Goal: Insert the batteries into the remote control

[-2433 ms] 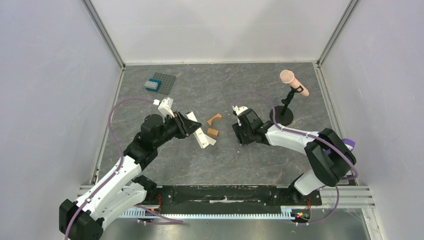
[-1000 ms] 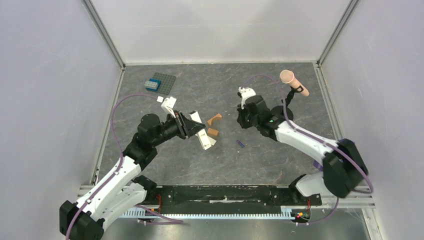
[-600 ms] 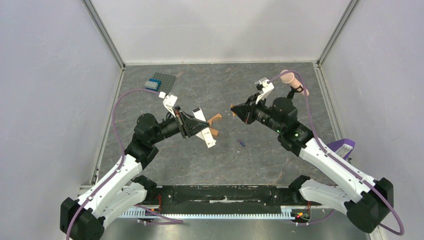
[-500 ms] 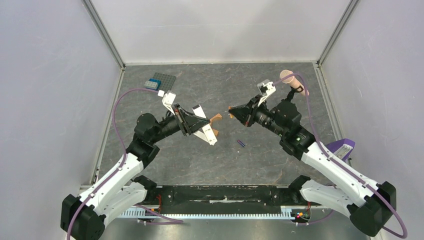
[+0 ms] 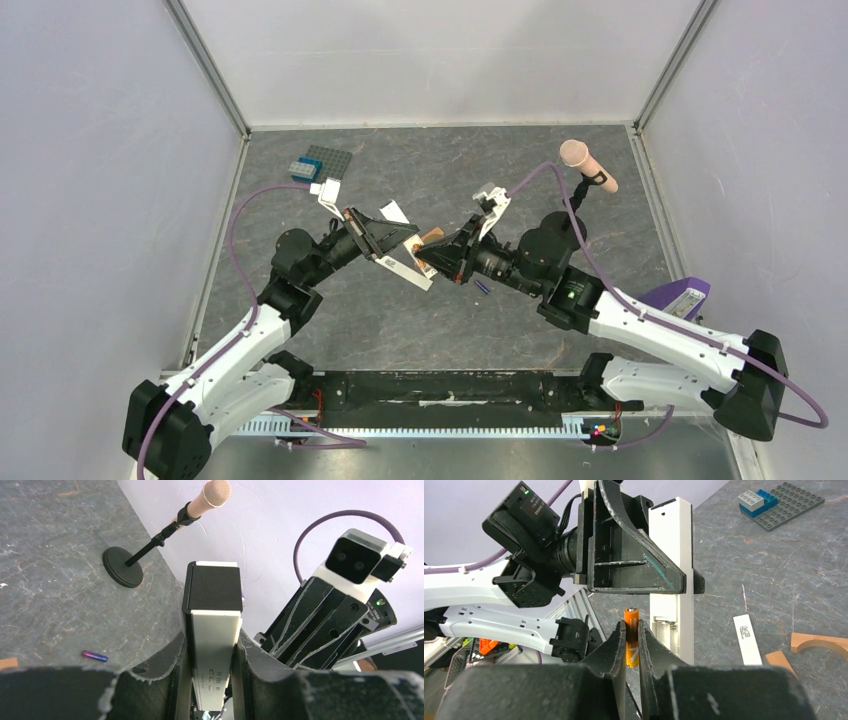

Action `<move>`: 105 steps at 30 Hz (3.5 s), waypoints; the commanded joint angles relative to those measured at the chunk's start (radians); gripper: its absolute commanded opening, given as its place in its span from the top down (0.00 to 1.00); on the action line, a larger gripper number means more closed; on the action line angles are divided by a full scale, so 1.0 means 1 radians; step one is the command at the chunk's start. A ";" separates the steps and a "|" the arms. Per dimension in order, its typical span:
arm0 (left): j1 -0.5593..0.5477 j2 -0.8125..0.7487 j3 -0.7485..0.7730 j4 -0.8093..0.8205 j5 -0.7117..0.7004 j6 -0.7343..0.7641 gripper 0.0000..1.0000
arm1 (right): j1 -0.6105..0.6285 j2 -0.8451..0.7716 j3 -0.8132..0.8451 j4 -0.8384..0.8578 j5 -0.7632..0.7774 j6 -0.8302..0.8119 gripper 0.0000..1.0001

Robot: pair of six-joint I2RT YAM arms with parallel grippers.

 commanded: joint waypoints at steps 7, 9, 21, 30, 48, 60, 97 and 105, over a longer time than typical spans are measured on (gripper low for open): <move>0.002 -0.004 0.041 0.025 0.001 -0.145 0.98 | 0.074 0.046 0.078 -0.016 0.154 -0.134 0.95; 0.003 -0.005 0.063 -0.015 0.014 -0.146 0.98 | 0.079 0.043 0.079 -0.023 0.166 -0.160 0.95; 0.003 -0.022 0.106 -0.149 0.019 -0.064 0.98 | 0.081 0.020 0.085 0.008 0.147 -0.180 0.95; 0.003 -0.022 0.114 -0.144 0.023 -0.076 0.98 | 0.080 0.036 0.068 0.001 0.149 -0.198 0.95; 0.003 -0.035 0.153 -0.158 0.010 -0.170 0.98 | 0.081 0.057 0.046 -0.046 0.138 -0.233 0.95; 0.003 -0.060 0.142 -0.127 -0.033 -0.183 0.98 | 0.081 0.034 0.000 -0.069 0.127 -0.215 0.95; 0.004 -0.045 0.132 -0.108 -0.014 -0.112 0.98 | 0.079 -0.020 0.120 -0.195 0.153 -0.084 0.50; 0.004 -0.046 0.099 -0.009 -0.014 -0.110 0.98 | 0.079 -0.095 0.140 -0.238 0.228 0.042 0.34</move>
